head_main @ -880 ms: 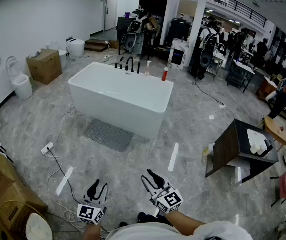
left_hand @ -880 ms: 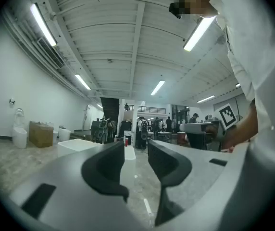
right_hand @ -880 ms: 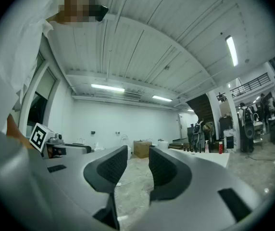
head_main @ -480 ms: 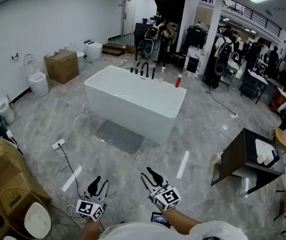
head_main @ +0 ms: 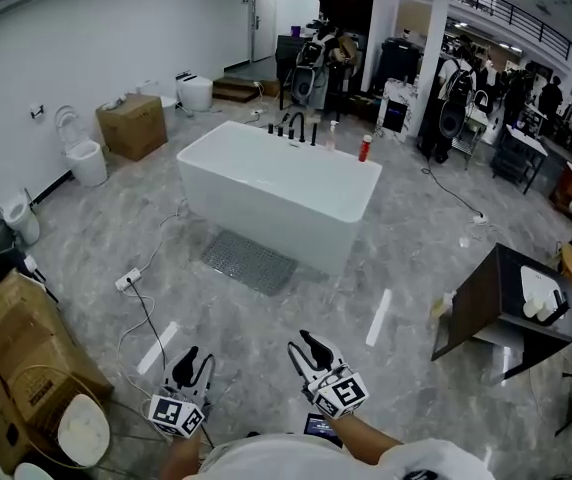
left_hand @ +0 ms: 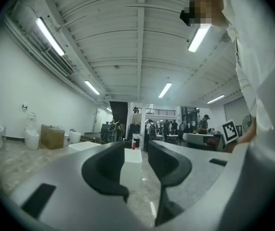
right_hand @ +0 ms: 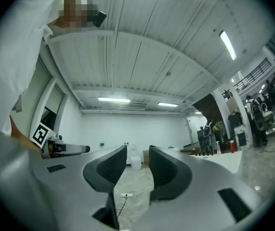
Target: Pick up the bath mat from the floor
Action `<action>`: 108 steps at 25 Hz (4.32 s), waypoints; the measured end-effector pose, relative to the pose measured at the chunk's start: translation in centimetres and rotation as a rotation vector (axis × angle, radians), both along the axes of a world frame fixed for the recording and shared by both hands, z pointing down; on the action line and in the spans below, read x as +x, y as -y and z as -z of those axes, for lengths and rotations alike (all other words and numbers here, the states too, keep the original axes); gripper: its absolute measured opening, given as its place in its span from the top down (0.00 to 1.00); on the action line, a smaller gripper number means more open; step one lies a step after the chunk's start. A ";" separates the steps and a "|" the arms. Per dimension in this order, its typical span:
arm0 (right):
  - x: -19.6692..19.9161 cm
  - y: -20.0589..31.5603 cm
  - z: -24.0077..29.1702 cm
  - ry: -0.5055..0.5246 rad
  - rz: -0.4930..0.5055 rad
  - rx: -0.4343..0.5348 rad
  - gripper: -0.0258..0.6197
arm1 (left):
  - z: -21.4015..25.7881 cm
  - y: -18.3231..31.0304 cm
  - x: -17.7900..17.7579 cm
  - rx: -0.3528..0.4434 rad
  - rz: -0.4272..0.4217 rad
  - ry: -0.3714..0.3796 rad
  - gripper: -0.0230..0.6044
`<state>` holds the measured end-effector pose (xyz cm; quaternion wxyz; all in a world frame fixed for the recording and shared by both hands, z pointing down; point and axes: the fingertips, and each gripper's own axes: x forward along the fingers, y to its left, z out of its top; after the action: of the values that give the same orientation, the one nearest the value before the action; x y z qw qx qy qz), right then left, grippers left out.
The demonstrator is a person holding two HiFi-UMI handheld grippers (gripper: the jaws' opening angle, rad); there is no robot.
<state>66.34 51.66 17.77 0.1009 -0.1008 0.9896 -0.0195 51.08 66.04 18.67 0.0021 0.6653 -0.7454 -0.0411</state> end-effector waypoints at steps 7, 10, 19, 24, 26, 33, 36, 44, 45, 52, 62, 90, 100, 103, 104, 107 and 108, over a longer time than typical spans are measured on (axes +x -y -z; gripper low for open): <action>0.7 1.0 0.9 0.020 -0.018 0.005 0.73 | 1.3 1.6 1.0 0.020 -0.022 0.027 0.73; 1.4 1.4 0.6 0.009 -0.034 -0.007 0.73 | 1.1 1.8 1.2 0.015 -0.036 0.029 0.73; 2.7 2.5 0.3 0.006 -0.068 -0.014 0.73 | 1.2 2.6 2.0 0.012 -0.049 0.025 0.73; 3.4 2.7 -0.1 -0.001 -0.067 -0.019 0.74 | 0.9 2.9 2.9 0.003 -0.058 0.018 0.73; 3.7 2.8 -0.2 -0.004 -0.066 -0.021 0.73 | 0.9 2.9 3.2 0.002 -0.056 0.019 0.73; 4.5 3.1 -0.1 -0.001 -0.068 -0.018 0.73 | 1.2 3.2 3.7 0.002 -0.044 0.020 0.73; 5.3 3.5 -0.5 -0.002 -0.063 -0.029 0.73 | 0.8 3.6 4.4 -0.005 -0.042 0.014 0.73; 7.6 4.7 -2.1 -0.013 -0.058 -0.050 0.73 | -0.1 4.2 7.1 -0.014 -0.044 0.010 0.73; 7.7 4.8 -2.4 -0.014 -0.056 -0.053 0.73 | -0.3 4.2 7.2 -0.018 -0.041 0.008 0.73; 6.8 5.8 -3.7 -0.034 -0.028 -0.080 0.73 | -1.5 5.0 6.3 -0.042 -0.015 -0.017 0.73; 1.1 10.0 -3.3 -0.047 -0.001 -0.060 0.74 | -1.8 9.1 1.4 -0.008 -0.006 -0.035 0.73; -24.6 22.4 -1.9 -0.093 0.028 -0.016 0.73 | -2.4 19.9 -26.3 0.052 0.084 -0.088 0.73; -35.2 29.6 -3.2 -0.065 0.072 -0.049 0.74 | -3.2 25.9 -35.8 0.028 0.131 -0.079 0.73; -39.1 32.5 -2.4 -0.046 0.095 -0.049 0.73 | -2.2 28.4 -39.6 0.028 0.158 -0.063 0.73; -40.4 33.7 -2.2 -0.041 0.103 -0.047 0.73 | -1.7 29.5 -40.9 0.028 0.165 -0.053 0.73; -43.9 37.2 -1.8 -0.030 0.122 -0.047 0.73 | -0.1 33.0 -44.1 0.030 0.175 -0.026 0.73; -44.9 38.3 -1.7 -0.027 0.127 -0.048 0.74 | 0.3 34.0 -45.1 0.031 0.180 -0.022 0.73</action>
<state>21.39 13.40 19.49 0.0835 -0.0403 0.9945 -0.0483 5.95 32.06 18.38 -0.0037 0.5952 -0.8013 -0.0599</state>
